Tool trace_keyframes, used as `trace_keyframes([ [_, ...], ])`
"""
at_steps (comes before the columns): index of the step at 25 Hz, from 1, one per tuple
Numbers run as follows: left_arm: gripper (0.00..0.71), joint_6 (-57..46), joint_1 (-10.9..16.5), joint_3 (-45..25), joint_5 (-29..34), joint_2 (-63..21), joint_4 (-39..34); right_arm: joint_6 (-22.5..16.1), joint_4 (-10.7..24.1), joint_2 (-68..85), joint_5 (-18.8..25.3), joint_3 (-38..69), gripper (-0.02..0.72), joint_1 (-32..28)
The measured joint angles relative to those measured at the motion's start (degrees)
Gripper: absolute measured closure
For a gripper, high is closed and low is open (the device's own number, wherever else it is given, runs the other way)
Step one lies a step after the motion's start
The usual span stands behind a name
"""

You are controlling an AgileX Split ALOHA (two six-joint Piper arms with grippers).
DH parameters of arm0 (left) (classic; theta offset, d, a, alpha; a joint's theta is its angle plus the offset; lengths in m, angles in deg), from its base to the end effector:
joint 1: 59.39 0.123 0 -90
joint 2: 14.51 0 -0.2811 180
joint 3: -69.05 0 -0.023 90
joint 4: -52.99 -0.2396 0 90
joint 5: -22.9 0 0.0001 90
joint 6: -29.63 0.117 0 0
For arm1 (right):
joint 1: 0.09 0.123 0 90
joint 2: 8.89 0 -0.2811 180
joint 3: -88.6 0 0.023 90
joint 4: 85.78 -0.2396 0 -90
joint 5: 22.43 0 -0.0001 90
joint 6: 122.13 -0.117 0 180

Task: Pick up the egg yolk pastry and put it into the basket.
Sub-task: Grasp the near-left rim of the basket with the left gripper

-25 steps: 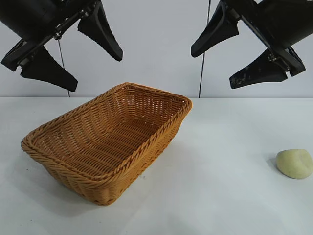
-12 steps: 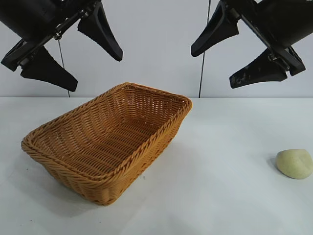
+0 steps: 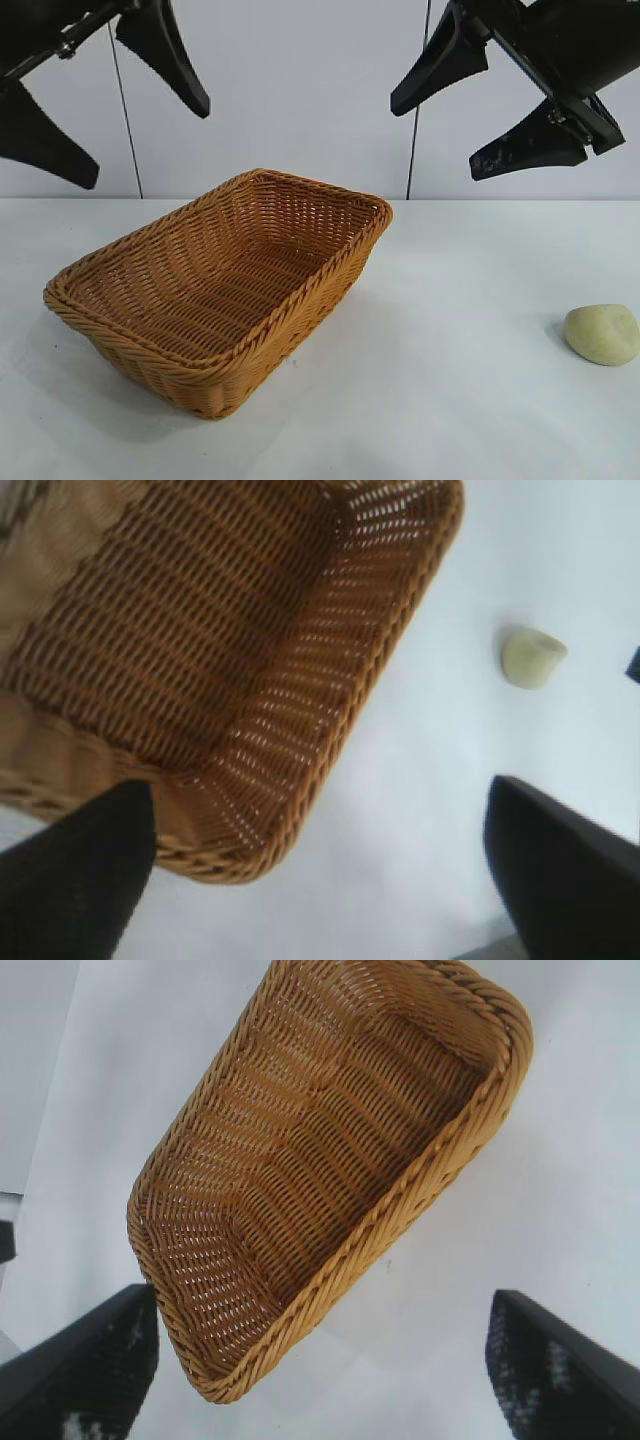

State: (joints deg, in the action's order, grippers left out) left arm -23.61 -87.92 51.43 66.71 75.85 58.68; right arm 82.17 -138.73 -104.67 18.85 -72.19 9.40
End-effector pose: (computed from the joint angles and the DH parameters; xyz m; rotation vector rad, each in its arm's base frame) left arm 0.2528 -0.1466 0.2492 -0.6670 2.6925 -0.5471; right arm 0.3007 0.1128 0.2430 0.0035 2.5218 0.9087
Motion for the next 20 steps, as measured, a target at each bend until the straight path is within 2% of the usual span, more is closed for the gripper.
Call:
trace_keyframes([
  [3, 0.067, -7.58, 0.54, -0.17, 0.13, 1.57, -3.47, 0.00, 0.12, 0.00, 0.00, 0.00, 0.066, 0.00],
  [7, 0.067, -12.58, 2.57, -0.17, 0.54, 4.31, -2.84, 0.00, 0.31, 0.00, 0.05, 0.00, 0.066, 0.00],
  [10, 0.067, -13.58, 3.74, -0.17, 0.55, 6.47, -0.86, 0.00, 0.36, 0.00, 0.05, 0.00, 0.066, 0.00],
  [20, 0.067, -13.86, 3.74, -1.17, -1.15, 10.89, 0.40, 0.00, 0.56, 0.00, 0.05, 0.00, 0.066, 0.00],
])
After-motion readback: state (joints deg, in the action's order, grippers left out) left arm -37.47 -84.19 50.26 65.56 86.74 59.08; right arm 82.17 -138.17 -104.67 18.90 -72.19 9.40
